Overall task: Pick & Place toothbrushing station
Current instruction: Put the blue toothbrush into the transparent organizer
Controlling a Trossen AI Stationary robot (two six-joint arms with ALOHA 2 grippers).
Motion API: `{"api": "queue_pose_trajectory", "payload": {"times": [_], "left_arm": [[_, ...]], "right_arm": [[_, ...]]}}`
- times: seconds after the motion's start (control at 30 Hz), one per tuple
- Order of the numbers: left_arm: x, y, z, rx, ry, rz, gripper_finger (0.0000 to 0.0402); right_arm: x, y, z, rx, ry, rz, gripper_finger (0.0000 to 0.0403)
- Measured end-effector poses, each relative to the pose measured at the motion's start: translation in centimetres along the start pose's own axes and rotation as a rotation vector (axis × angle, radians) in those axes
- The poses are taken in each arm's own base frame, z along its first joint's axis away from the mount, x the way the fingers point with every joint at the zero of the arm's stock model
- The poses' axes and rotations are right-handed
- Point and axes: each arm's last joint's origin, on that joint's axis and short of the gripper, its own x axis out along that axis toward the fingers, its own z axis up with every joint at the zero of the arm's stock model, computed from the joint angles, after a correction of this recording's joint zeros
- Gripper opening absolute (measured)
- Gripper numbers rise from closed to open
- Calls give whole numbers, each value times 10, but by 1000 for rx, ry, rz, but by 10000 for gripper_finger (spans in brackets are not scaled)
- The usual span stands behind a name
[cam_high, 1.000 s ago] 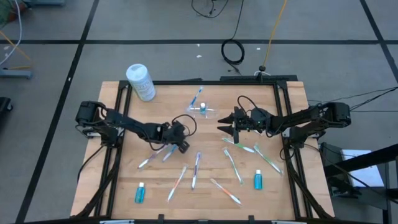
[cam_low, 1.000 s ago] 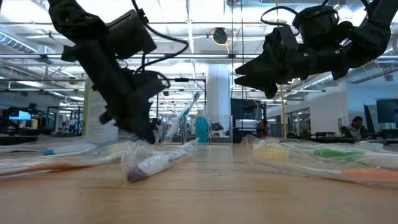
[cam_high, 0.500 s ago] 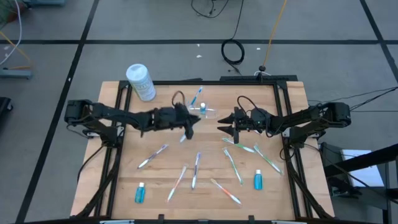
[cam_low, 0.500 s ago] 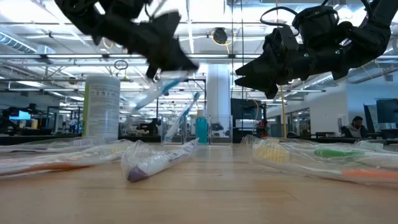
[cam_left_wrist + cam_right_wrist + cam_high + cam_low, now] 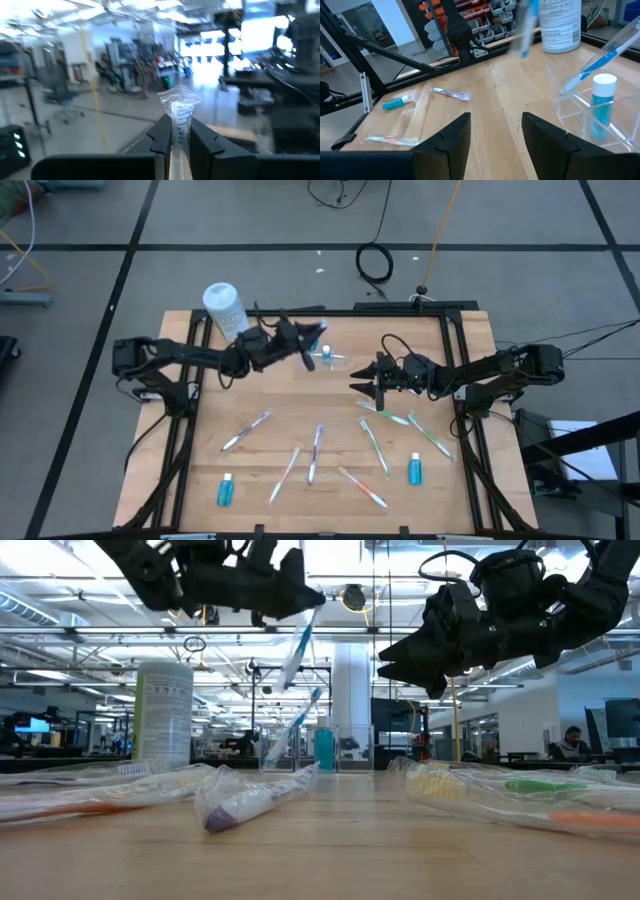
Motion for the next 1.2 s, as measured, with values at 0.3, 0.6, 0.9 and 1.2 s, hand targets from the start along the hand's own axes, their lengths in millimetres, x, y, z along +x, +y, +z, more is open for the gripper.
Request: {"api": "queue_pose_trajectory", "payload": {"times": [0.3, 0.6, 0.9, 1.2], "left_arm": [[17, 29, -52, 24, 102, 172, 42], [21, 32, -82, 3, 153, 191, 42], [19, 18, -85, 12, 171, 176, 42], [19, 16, -86, 27, 189, 209, 42]], "right_arm": [[0, 0, 0, 0, 0, 0, 169], [0, 0, 0, 0, 0, 0, 169], [0, 0, 0, 1, 3, -1, 169], [0, 0, -1, 1, 6, -1, 169]]}}
